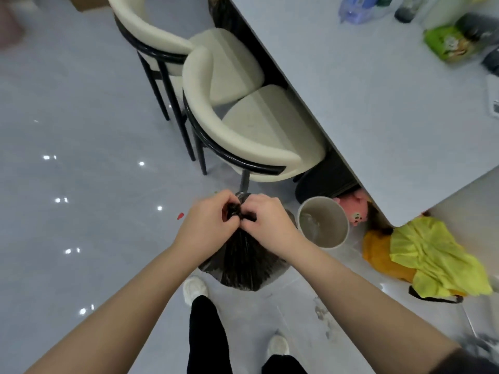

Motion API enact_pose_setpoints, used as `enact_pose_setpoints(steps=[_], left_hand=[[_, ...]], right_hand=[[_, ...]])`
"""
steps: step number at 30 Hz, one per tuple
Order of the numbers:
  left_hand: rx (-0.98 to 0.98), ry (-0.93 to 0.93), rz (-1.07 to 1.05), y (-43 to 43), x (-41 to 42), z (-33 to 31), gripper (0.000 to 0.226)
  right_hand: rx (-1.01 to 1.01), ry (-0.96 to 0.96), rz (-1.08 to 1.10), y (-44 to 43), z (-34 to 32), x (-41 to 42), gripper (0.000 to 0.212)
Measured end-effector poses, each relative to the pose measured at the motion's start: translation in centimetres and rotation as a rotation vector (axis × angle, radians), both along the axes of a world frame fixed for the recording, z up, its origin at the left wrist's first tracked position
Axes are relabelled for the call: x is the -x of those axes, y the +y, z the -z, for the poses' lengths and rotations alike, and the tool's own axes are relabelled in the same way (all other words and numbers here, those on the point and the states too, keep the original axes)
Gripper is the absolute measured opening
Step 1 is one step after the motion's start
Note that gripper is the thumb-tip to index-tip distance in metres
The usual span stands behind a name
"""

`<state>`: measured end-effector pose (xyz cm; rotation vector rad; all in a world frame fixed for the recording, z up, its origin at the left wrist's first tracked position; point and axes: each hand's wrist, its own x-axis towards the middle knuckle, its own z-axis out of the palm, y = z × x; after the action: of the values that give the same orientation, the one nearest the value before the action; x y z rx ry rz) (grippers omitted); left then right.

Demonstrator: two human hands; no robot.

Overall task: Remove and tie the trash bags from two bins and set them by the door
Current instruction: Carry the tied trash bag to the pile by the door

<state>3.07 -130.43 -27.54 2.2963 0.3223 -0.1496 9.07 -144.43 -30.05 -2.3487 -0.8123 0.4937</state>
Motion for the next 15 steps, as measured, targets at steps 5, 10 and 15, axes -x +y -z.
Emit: enact_pose_setpoints(steps=[5, 10, 15], left_hand=[[-0.025, 0.011, 0.0, 8.9, -0.9, -2.7, 0.014], [-0.039, 0.027, -0.051, 18.2, -3.5, -5.2, 0.016], [-0.035, 0.027, -0.063, 25.9, -8.0, -6.5, 0.012]], right_hand=[[-0.032, 0.028, 0.033, 9.1, -2.7, -0.8, 0.016], [-0.03, 0.038, 0.001, 18.0, -4.2, -3.8, 0.003], [-0.074, 0.009, 0.017, 25.6, -5.2, -8.0, 0.015]])
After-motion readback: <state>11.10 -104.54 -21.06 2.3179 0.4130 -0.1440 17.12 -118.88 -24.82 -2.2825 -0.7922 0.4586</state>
